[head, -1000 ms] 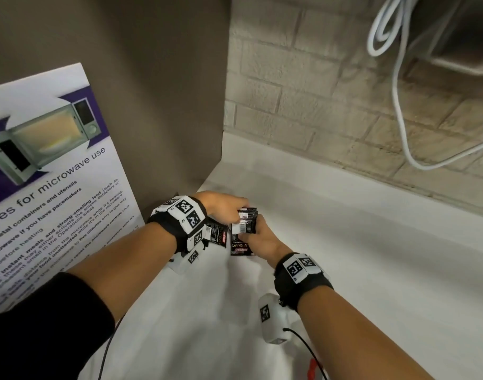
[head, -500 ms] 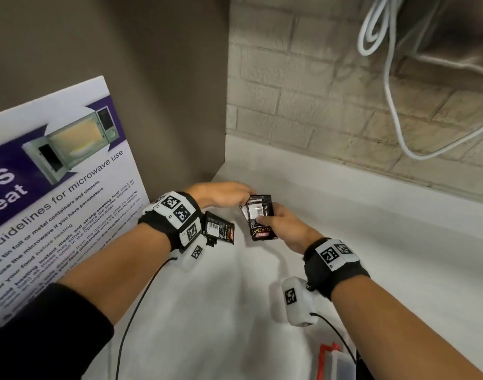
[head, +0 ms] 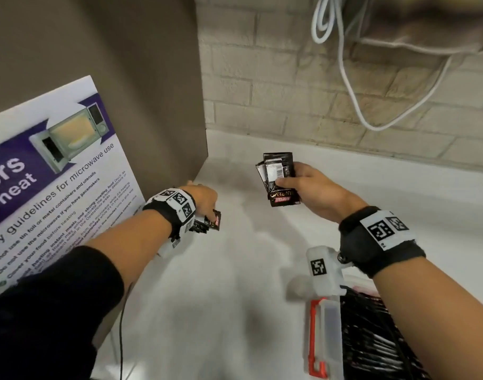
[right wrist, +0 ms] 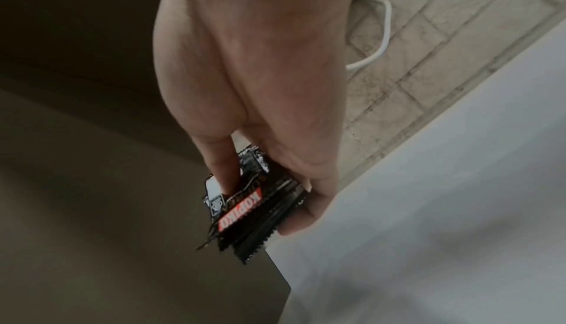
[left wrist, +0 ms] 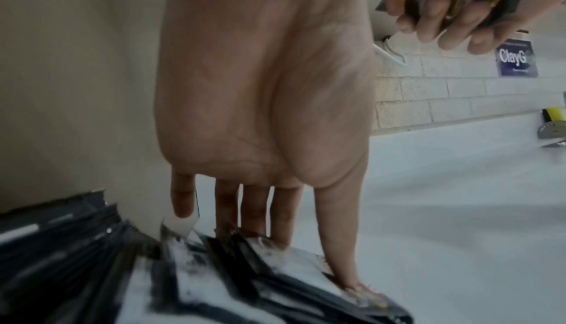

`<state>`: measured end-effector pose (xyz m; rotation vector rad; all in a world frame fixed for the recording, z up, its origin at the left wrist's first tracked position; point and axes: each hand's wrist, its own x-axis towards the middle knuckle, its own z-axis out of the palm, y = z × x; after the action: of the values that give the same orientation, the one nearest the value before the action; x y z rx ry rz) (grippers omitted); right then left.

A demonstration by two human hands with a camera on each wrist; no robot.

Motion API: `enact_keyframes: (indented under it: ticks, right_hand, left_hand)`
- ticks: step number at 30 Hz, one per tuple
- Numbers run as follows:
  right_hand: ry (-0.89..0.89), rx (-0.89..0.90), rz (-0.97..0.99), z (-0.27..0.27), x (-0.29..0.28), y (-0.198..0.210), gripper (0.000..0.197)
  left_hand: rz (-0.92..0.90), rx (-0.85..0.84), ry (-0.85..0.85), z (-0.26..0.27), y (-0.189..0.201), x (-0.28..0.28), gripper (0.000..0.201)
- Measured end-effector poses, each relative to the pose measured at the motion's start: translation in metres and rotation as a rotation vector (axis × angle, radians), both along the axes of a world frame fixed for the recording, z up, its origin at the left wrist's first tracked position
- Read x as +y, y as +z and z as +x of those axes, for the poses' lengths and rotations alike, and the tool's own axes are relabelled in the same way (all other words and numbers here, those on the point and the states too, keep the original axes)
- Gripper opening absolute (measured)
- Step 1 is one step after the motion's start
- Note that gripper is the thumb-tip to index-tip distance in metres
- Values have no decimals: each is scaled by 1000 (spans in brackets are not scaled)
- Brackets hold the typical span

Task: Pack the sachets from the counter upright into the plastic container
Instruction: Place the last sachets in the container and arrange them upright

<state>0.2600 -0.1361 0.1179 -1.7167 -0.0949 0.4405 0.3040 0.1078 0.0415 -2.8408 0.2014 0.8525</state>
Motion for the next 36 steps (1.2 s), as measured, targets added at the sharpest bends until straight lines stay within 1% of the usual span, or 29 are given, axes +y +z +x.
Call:
enact_keyframes:
  ticks: [2, 5, 9, 12, 14, 16, 17, 20, 21, 23, 25, 27, 29, 33, 36]
  right_hand:
    - [-18, -11, 7, -9, -4, 2, 35]
    - [-38, -17, 11, -22, -12, 1, 34]
    - [-86, -18, 47, -40, -25, -2, 32]
    - [-129, -21, 96, -57, -38, -3, 32]
    - [-168, -21, 136, -70, -48, -2, 33]
    - [-223, -21, 188, -82, -59, -1, 36]
    - [-256, -19, 224, -87, -64, 0, 37]
    - [-366, 2, 367, -104, -80, 1, 40]
    - [-398, 10, 412, -109, -84, 1, 41]
    - [-464, 19, 488, -119, -90, 0, 42]
    - [-528, 19, 536, -127, -95, -3, 43]
    - [-587, 6, 556, -135, -100, -7, 43]
    - [-655, -7, 562, -142, -106, -11, 42]
    - [-768, -39, 507, -155, -124, -15, 35]
    - [-811, -68, 481, -164, -135, -16, 40]
  left_hand:
    - [-48, -8, -1, -2, 3, -1, 39]
    - [-88, -15, -24, -5, 5, -3, 42]
    - [-103, -22, -50, -6, 12, -6, 40]
    - [-121, -25, -69, -7, 24, -12, 36]
    - [-177, -42, -85, -10, 38, -20, 31]
    - [-287, -83, -99, -14, 54, -33, 26]
    - [-372, -111, -100, -17, 62, -41, 21]
    - [-712, -174, -60, -31, 81, -71, 13]
    - [-825, -166, -43, -37, 85, -83, 12]
    - [-1049, -89, -5, -51, 92, -110, 9]
    - [-1213, -34, 16, -64, 95, -140, 6]
    - [-1307, -21, 13, -77, 96, -170, 8]
    - [-1365, -14, 7, -90, 94, -198, 15]
    - [-1391, 7, 21, -116, 90, -241, 24]
    - [-1415, 28, 14, -134, 91, -264, 23]
